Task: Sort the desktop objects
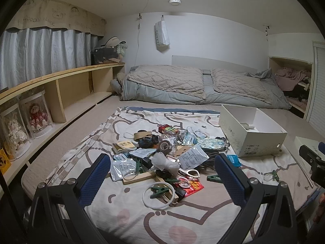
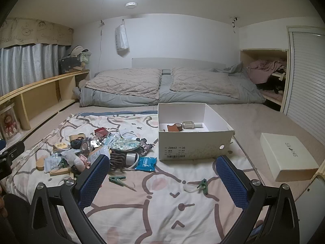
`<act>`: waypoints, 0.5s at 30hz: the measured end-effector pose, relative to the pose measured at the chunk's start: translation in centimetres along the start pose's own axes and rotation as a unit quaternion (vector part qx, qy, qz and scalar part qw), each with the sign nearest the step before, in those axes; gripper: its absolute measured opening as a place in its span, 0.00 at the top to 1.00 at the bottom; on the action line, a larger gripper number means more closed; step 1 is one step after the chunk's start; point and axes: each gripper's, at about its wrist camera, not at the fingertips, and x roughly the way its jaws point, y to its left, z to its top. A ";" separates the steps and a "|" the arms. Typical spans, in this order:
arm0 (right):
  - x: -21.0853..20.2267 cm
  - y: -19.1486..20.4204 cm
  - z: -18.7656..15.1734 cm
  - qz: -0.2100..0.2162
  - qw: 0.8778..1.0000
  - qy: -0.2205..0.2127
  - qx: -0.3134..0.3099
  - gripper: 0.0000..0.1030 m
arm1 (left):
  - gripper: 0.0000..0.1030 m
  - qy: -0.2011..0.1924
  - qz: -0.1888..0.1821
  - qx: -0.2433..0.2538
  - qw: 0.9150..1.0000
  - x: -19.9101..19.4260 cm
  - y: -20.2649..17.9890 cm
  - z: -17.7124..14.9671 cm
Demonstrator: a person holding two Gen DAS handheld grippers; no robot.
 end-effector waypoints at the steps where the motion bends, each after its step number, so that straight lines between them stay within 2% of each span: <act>1: -0.1 0.0 0.0 0.000 1.000 0.000 -0.001 0.00 | 0.00 0.000 0.000 0.000 1.000 0.0 0.0 0.0; 15: -0.1 0.1 0.1 -0.001 1.000 0.002 0.000 0.00 | 0.00 0.001 -0.001 -0.001 1.000 -0.1 -0.5 0.1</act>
